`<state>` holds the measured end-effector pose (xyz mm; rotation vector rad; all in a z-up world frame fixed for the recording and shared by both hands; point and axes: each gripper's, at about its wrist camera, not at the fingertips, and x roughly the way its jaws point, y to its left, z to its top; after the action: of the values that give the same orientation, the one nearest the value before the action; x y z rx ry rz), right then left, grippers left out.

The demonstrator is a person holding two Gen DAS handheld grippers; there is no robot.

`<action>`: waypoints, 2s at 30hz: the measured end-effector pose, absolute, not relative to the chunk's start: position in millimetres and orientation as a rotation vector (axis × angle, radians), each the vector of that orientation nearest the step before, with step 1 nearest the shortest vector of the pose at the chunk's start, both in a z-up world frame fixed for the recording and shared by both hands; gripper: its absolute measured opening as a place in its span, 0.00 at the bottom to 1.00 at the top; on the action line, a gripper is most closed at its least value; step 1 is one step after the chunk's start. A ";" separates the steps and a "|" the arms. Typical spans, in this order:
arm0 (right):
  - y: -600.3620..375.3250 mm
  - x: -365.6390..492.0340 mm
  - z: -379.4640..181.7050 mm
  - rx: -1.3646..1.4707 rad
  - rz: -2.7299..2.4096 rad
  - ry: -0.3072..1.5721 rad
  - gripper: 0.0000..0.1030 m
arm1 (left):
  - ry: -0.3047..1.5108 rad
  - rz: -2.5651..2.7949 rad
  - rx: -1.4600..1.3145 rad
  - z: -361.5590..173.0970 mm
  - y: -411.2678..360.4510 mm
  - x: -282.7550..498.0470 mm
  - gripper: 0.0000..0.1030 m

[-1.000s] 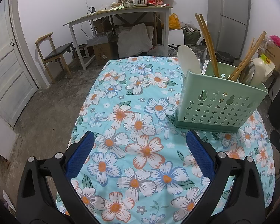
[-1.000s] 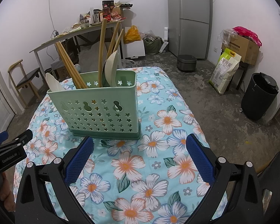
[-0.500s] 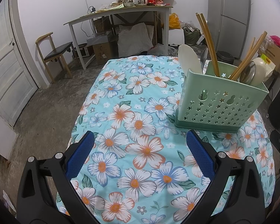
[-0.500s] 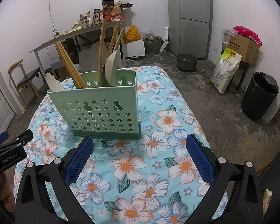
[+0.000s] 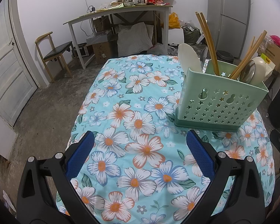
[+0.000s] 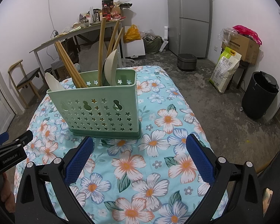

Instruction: Organize utensils

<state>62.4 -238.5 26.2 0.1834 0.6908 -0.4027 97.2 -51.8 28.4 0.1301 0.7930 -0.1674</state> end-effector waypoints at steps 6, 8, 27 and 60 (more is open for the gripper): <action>-240.0 63.5 26.0 0.183 -0.402 0.691 0.94 | 0.795 -0.167 0.129 28.3 -51.6 98.8 0.92; -242.5 64.1 26.2 0.184 -0.402 0.692 0.94 | 0.796 -0.167 0.129 28.5 -51.8 99.1 0.92; -240.5 62.0 20.6 0.202 -0.390 0.702 0.94 | 0.826 -0.176 0.125 22.9 -51.3 101.9 0.92; -194.1 18.1 38.0 0.248 -0.349 0.686 0.94 | 0.796 -0.165 0.109 46.2 -35.1 77.0 0.92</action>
<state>18.1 -194.1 38.0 0.2478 0.6861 -0.3493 77.0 -35.1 46.2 0.1094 0.7963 -0.1652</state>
